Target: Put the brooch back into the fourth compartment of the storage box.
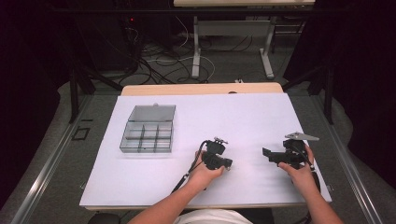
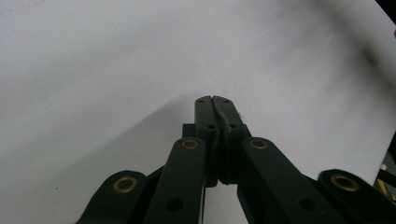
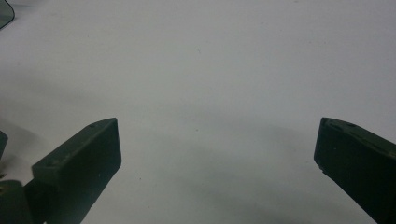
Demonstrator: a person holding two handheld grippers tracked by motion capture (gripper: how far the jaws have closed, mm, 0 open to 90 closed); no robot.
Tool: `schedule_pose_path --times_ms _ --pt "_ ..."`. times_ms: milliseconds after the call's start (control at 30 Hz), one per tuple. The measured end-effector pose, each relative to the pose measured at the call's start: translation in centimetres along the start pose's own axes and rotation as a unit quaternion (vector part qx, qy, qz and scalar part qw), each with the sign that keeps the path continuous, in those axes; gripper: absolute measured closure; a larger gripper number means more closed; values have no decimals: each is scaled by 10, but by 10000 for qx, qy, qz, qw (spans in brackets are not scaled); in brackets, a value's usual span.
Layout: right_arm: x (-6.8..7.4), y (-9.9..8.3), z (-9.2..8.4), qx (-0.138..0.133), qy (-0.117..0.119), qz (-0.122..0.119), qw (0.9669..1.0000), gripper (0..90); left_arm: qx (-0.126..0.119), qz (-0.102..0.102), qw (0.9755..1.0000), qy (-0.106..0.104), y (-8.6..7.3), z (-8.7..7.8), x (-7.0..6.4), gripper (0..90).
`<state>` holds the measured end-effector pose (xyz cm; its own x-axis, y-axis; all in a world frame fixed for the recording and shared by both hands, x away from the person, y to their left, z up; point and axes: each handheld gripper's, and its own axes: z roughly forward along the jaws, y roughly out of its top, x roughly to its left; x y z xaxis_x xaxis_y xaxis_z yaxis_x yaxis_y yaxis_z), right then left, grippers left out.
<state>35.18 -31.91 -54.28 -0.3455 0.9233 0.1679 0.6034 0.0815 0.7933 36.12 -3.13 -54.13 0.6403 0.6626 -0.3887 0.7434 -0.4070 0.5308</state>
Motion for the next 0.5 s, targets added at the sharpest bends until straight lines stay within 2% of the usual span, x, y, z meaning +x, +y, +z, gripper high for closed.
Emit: schedule_pose_path --times_ms 100,500 --pt "0 0 0 1 2 4 10000 4 -1 -35 10000 35 0 1 1 854" --pt "0 0 0 -4 11 7 10000 4 14 -160 9997 173 -3 0 5 813"
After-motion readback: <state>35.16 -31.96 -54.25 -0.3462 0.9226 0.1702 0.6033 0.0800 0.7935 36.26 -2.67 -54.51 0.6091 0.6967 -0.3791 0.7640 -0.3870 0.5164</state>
